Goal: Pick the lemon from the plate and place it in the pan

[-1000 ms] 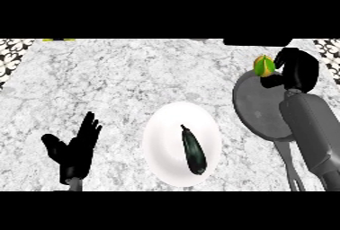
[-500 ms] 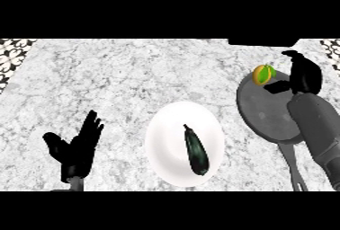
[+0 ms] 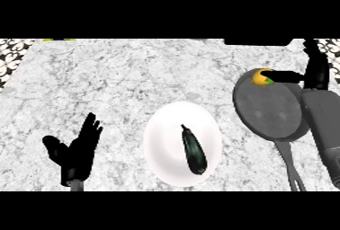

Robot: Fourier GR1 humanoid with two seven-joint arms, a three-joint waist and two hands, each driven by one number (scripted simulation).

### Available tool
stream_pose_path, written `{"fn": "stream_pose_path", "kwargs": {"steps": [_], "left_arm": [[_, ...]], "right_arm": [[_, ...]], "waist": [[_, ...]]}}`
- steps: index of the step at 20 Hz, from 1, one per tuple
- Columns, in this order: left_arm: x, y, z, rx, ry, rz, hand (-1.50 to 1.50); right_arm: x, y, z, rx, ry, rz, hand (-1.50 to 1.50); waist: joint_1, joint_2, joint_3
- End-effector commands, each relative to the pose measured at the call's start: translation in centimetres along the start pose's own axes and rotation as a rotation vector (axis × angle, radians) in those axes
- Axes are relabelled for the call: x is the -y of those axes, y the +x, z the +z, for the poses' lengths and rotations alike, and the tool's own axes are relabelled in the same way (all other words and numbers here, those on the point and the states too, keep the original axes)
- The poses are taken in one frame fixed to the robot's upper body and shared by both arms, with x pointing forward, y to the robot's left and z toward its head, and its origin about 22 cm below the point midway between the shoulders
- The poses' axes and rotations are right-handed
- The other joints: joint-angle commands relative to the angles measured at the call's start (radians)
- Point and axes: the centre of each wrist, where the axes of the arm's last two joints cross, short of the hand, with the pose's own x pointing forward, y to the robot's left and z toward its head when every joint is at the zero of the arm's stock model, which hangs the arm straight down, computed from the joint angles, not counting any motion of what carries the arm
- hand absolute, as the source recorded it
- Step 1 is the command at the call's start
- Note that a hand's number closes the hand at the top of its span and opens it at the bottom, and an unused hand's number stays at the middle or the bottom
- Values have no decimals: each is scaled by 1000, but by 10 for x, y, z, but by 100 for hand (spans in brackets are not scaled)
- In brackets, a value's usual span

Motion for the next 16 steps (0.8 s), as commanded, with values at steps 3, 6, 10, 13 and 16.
{"fn": "stream_pose_path", "kwargs": {"steps": [3,6,10,13,16], "left_arm": [[2,6,1,-16,25,11,0],[-15,-1,-2,-16,20,21,0],[-18,-8,1,-25,45,3,0],[-23,0,6,-33,64,-2,0],[-10,-2,-5,-24,56,3,0]], "right_arm": [[33,-39,6,-2,28,-330,-150],[47,-51,9,29,106,-397,-150],[84,-80,22,43,221,-487,-150],[67,-94,53,81,274,-503,-150],[76,-63,53,109,253,-481,-150]], "waist": [[-23,-9,-3],[-28,-12,-5],[-53,-22,-7],[-57,-26,-8],[-49,-21,-7]]}}
